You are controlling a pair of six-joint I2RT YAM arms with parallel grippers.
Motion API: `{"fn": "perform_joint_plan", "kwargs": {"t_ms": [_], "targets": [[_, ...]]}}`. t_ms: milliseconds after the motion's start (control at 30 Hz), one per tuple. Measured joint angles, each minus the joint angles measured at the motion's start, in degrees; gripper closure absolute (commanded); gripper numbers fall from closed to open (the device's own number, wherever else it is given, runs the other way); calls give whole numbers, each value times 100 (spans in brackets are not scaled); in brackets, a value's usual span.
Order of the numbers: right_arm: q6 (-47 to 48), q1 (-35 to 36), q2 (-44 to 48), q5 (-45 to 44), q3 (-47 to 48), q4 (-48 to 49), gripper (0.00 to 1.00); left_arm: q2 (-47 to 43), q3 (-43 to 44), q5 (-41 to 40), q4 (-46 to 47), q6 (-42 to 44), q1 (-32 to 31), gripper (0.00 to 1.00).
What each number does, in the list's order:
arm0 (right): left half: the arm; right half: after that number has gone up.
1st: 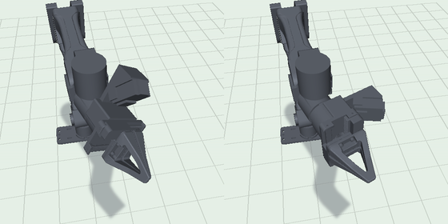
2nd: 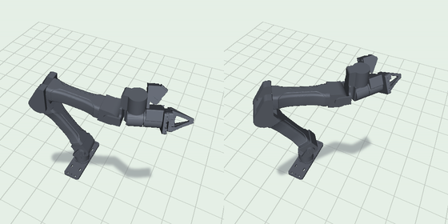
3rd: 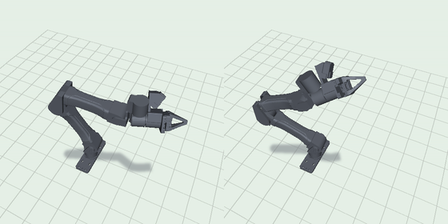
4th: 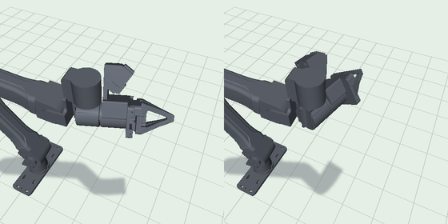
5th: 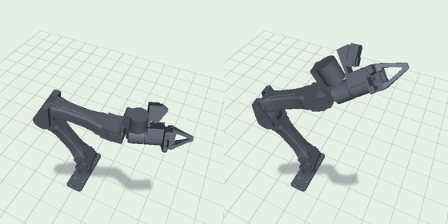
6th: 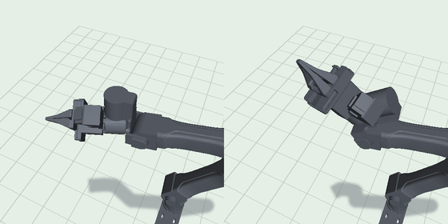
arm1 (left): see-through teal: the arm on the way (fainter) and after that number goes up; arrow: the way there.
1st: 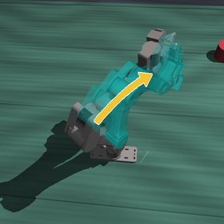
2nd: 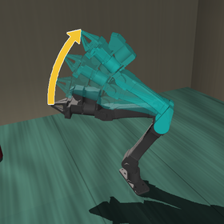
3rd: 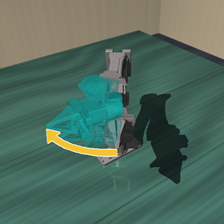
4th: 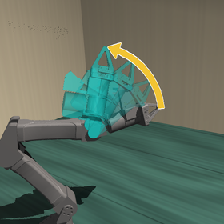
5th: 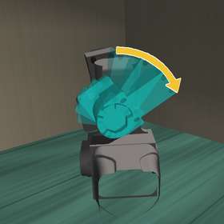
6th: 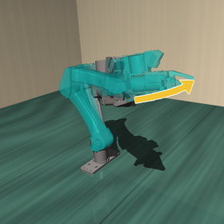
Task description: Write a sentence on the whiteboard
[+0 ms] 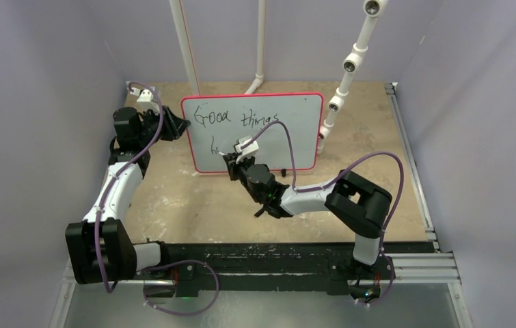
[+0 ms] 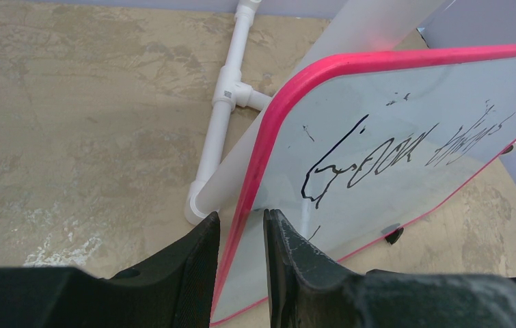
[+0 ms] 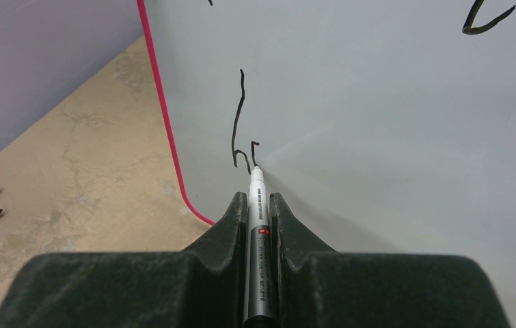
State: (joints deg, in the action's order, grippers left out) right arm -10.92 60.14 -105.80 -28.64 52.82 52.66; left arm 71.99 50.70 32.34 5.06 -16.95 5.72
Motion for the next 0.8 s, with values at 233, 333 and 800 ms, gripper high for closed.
{"fn": "perform_joint_plan", "kwargs": {"t_ms": [233,333,800], "targets": [[9,20,33,-63,0,-63,100,0,0,2,0,0,0,70],[26,20,57,-83,0,-83,100,0,0,0,0,0,0,70],[192,22,90,-129,0,9,100,0,0,0,0,2,0,70]]}}
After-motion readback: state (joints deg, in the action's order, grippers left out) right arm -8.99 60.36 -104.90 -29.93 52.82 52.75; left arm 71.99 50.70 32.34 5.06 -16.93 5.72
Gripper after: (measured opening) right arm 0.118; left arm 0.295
